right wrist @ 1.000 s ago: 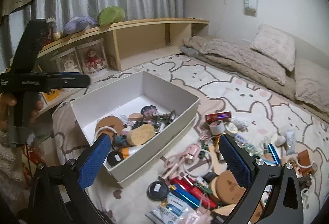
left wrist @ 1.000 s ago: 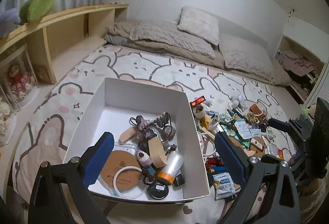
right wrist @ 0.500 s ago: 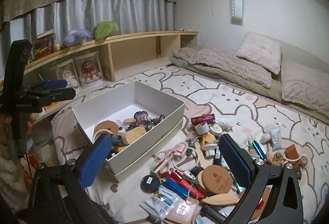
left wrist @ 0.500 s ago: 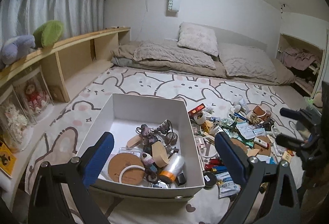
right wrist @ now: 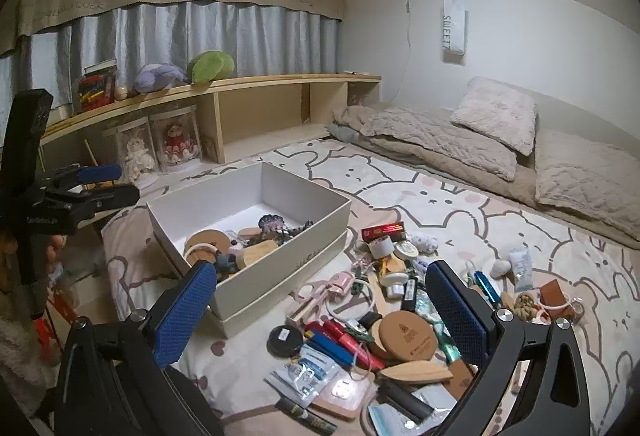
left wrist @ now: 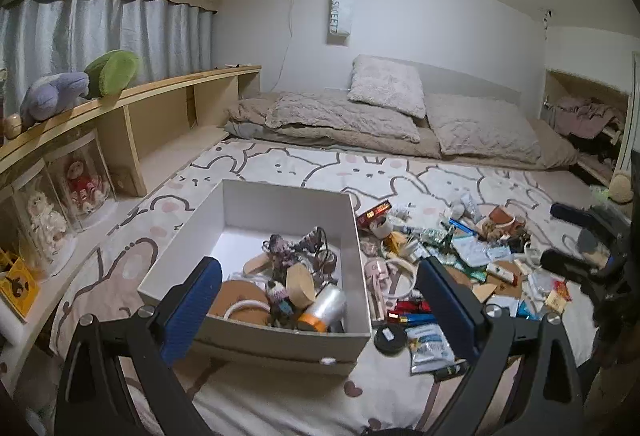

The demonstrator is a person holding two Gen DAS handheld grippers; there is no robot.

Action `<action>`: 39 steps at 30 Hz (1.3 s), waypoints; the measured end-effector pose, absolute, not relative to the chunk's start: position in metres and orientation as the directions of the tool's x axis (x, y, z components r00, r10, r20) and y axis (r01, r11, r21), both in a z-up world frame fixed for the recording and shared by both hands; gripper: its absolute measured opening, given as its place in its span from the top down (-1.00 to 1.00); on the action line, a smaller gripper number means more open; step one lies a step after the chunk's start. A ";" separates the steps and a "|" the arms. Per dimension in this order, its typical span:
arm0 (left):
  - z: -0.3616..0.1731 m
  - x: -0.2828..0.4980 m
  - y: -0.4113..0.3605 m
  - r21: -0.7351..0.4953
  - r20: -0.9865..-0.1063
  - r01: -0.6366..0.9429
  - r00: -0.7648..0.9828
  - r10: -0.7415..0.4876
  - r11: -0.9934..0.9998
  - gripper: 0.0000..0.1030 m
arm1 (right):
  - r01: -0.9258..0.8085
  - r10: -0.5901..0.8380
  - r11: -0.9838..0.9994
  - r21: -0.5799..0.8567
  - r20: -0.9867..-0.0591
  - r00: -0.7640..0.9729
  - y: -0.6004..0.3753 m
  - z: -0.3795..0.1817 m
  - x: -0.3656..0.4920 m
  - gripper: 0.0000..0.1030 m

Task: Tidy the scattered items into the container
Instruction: 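Withdraw both tools up and away from the box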

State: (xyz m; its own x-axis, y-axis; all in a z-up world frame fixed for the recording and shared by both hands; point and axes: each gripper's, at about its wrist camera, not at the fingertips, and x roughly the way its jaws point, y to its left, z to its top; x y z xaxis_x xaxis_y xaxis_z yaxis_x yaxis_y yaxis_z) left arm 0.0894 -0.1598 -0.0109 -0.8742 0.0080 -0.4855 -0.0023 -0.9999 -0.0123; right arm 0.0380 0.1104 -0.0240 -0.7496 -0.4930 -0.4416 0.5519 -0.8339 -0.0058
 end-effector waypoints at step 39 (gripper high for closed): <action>-0.038 0.118 -0.116 0.042 -0.488 0.043 -0.871 -0.058 -0.998 -0.93 | 0.518 -0.463 -0.855 -0.021 -0.418 -0.781 0.149 -0.043 0.052 -1.00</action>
